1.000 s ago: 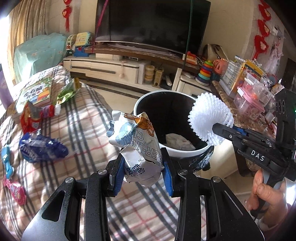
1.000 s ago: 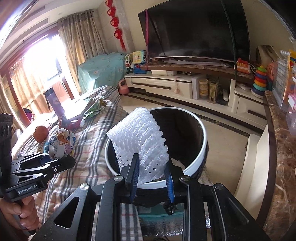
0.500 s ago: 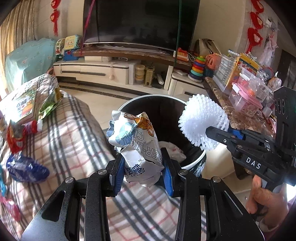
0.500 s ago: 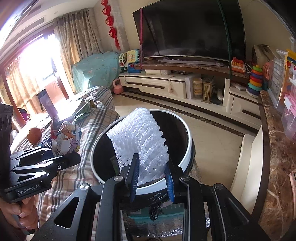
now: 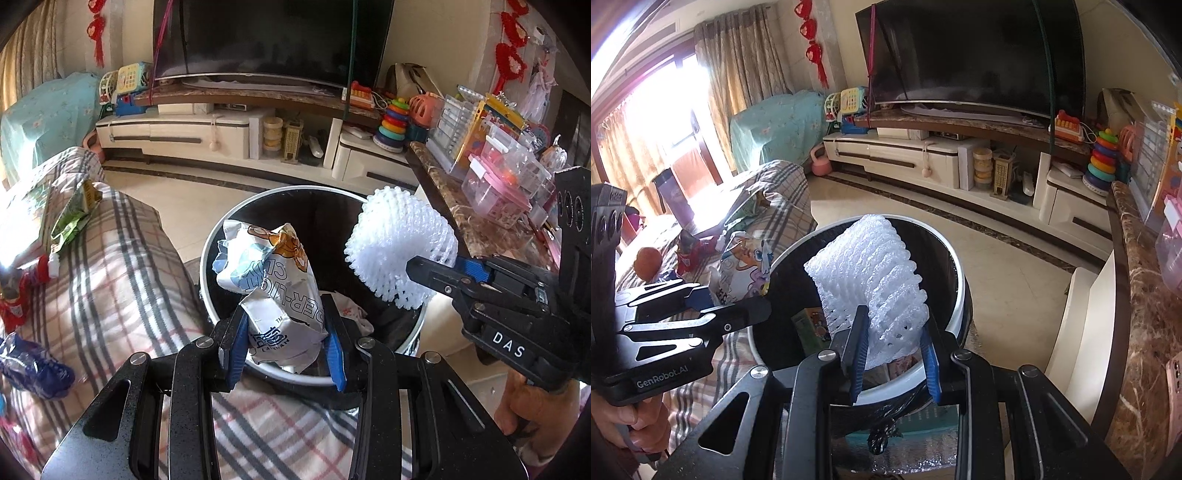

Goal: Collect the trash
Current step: 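Open both tools to drop the wrapper and foam net into the bin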

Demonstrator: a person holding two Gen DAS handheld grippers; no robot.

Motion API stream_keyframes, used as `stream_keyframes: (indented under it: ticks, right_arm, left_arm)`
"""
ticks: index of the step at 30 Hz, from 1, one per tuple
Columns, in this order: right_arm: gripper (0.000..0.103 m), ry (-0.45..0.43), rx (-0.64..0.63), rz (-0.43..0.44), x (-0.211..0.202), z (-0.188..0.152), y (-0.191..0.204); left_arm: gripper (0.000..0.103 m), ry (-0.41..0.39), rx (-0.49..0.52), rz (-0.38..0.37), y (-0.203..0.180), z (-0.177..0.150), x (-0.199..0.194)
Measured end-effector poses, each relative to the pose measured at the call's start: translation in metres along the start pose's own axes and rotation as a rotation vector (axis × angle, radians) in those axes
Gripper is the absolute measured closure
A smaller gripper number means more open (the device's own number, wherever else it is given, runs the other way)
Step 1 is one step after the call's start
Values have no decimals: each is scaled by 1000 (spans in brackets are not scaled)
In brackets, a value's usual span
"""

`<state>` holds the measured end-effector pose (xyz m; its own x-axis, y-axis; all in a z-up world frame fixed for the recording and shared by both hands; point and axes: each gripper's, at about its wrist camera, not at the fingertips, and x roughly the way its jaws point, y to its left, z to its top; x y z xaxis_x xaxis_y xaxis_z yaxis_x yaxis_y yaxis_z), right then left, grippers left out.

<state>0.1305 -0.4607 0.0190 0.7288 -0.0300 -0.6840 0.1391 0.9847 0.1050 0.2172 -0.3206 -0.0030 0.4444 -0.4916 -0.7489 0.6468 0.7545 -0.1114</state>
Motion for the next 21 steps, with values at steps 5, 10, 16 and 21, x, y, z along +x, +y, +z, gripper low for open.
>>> stream_keyframes:
  ticks: [5, 10, 16, 21]
  right_arm:
    - [74, 22, -16, -2, 8, 2, 0]
    - [73, 34, -20, -4, 12, 4, 0]
    - [66, 51, -13, 1, 17, 5, -3]
    - [47, 44, 7, 22, 14, 6, -6]
  left_arm:
    - [69, 16, -7, -1, 1, 3, 8]
    - [68, 29, -10, 3, 2, 5, 13]
    - [61, 45, -10, 9, 1, 8, 19]
    - [34, 48, -42, 24, 6, 8, 19]
